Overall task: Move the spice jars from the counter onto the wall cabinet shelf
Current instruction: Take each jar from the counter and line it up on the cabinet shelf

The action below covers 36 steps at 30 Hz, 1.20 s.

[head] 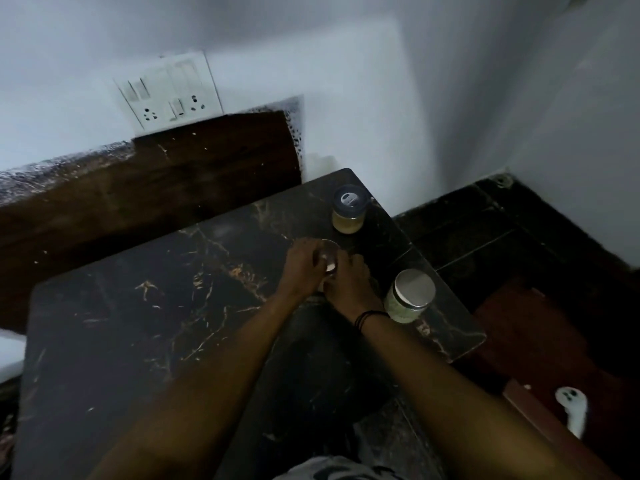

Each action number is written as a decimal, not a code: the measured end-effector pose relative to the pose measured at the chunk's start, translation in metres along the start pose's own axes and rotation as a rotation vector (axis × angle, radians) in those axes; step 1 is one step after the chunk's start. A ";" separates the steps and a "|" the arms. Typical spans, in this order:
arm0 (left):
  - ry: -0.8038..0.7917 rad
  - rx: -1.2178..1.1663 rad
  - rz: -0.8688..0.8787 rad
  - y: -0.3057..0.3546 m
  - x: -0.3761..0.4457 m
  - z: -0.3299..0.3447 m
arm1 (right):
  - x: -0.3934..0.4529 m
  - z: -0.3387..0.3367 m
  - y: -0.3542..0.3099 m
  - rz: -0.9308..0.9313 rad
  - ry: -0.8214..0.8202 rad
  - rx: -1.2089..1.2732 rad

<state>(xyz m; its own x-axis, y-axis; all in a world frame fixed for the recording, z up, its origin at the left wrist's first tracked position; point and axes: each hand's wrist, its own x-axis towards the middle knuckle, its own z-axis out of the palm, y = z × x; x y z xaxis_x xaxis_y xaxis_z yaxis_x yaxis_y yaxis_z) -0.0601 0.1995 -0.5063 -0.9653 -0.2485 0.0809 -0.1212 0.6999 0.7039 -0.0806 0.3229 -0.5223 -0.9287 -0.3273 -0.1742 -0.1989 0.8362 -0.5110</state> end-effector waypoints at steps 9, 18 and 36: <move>-0.067 -0.272 -0.357 -0.003 0.004 0.010 | 0.012 0.040 -0.006 -0.013 0.078 0.078; 0.158 -0.394 -0.389 -0.007 0.012 -0.015 | 0.031 0.018 -0.020 -0.090 0.233 0.354; 0.053 -0.877 -0.323 -0.023 0.005 -0.074 | 0.040 -0.037 -0.061 -0.235 -0.201 1.119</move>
<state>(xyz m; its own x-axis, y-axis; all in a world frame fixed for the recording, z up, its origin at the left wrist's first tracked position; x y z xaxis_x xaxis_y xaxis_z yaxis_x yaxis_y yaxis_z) -0.0450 0.1324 -0.4702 -0.9007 -0.3883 -0.1950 -0.1434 -0.1580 0.9770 -0.1177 0.2749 -0.4669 -0.8192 -0.5709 -0.0553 0.1212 -0.0780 -0.9896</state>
